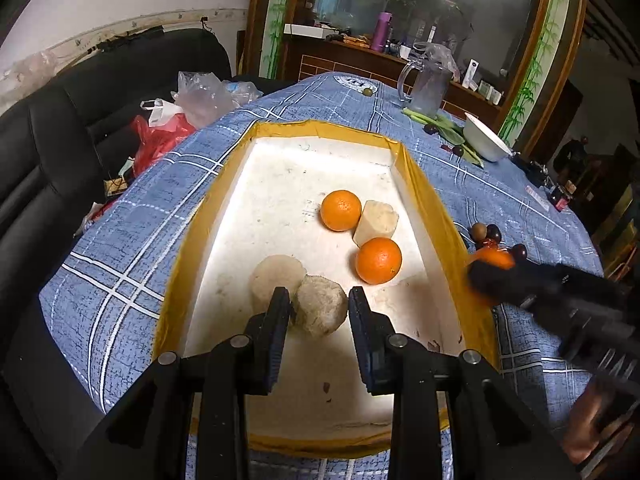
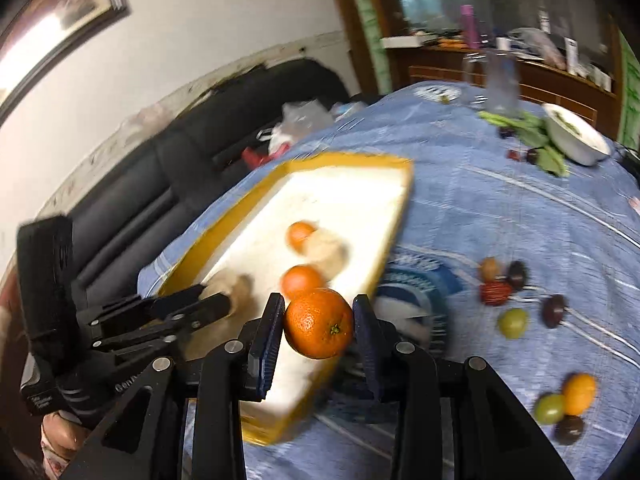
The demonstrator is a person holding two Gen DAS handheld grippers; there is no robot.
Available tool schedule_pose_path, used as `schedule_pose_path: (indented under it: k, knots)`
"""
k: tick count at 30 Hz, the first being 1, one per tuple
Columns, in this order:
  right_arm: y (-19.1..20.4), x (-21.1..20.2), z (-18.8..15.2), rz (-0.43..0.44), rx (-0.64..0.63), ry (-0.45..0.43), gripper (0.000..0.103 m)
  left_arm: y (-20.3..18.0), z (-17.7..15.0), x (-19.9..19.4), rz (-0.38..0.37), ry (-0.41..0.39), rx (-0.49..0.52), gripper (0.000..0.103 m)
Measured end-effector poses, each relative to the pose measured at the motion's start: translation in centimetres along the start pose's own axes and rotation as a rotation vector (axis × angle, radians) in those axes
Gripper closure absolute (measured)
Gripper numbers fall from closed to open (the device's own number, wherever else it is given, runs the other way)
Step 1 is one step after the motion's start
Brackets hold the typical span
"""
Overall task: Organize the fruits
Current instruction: 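Carry the white chunk and orange into the tray and open both tools, then withdraw both tools from the tray toward the remaining fruit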
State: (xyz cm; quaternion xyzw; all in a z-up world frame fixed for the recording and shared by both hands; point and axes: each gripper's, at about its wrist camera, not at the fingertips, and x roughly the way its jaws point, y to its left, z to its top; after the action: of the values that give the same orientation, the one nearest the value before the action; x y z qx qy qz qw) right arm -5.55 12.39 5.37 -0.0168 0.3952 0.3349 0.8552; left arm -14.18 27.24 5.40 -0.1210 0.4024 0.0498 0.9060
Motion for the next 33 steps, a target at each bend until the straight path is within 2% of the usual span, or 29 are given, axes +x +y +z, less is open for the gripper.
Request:
schedule_pose_path:
  k: [4,6,8,16,21,33]
  knots:
    - [2.4,1.6,-0.8,-0.023,-0.064,0.034,0.064,1.0,0.1,-0.8,-0.025,-0.025,-0.038,0.073]
    - [3.3,2.3,-1.3,-0.050,-0.102,0.046,0.064,1.4,0.2,-1.2,-0.029,-0.038,-0.056,0.067]
    - [3.7,2.8,-1.8,-0.068,-0.126,0.057,0.064,1.9,0.3,-1.9,-0.029,-0.059,-0.078,0.057]
    - [4.6,3.5,-2.3,-0.085,-0.145,0.065,0.064,3.1,0.6,-3.3,0.005,-0.095,-0.111,0.043]
    - [4.9,2.4,-2.4,-0.093,-0.147,0.029,0.051,2.5,0.5,-3.8,0.046,-0.100,-0.085,0.041]
    - [1.6,-1.9,-3.2,-0.106,-0.042,-0.042,0.045,-1.6,0.3,-4.4,0.091,-0.101,0.041,0.037]
